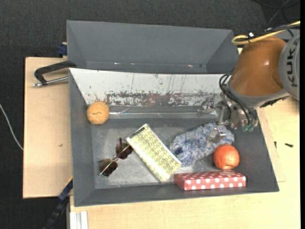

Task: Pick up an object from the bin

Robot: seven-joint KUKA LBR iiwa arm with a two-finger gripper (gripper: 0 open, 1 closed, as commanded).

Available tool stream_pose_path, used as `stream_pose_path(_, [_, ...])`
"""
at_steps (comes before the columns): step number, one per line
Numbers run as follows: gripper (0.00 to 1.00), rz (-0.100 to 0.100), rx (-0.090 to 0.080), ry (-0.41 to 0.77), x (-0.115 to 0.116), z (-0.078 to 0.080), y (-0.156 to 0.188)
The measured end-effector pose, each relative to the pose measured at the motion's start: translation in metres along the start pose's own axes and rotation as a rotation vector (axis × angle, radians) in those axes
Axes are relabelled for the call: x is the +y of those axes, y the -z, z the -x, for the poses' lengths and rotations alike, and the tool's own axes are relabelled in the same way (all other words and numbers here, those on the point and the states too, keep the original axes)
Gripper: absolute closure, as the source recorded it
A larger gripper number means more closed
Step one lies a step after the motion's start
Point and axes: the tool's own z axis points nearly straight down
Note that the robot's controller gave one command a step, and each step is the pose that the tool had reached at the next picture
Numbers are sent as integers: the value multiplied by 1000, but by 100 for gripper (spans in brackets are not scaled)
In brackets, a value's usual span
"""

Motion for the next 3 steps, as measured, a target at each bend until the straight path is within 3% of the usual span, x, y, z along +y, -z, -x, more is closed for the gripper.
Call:
stream_pose_path(1, [0, 3, 10, 260, 1, 33, -88])
stream_pose_path(2, [0, 1, 2, 256, 1, 29, -74])
stream_pose_path(3, [0, 2, 8, 258, 1, 34, -83])
